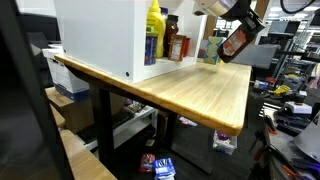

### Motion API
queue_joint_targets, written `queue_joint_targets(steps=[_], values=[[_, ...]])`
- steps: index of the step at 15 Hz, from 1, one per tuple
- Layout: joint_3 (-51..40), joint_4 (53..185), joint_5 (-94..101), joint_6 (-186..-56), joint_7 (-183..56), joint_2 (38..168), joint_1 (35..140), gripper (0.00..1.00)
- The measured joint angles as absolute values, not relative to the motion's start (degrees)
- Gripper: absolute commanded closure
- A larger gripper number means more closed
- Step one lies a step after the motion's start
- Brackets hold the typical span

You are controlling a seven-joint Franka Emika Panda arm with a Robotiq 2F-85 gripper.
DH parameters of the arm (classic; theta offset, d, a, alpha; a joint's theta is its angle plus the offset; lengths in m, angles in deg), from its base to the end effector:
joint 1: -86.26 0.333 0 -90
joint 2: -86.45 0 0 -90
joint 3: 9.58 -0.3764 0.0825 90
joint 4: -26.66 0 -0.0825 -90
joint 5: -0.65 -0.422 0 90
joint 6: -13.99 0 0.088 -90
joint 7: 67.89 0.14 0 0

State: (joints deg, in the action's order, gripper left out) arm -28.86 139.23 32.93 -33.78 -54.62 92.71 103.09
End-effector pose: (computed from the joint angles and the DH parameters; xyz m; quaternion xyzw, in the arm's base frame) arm 0.4098 0.1846 0.4598 0.7774 0.1326 -0.3966 0.4699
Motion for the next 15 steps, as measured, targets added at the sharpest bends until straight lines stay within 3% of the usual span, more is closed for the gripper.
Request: queue_joint_targets(steps=[15], values=[[-28.7,136.1,35.3,-27.3,-63.0,101.4,103.9,0.91]])
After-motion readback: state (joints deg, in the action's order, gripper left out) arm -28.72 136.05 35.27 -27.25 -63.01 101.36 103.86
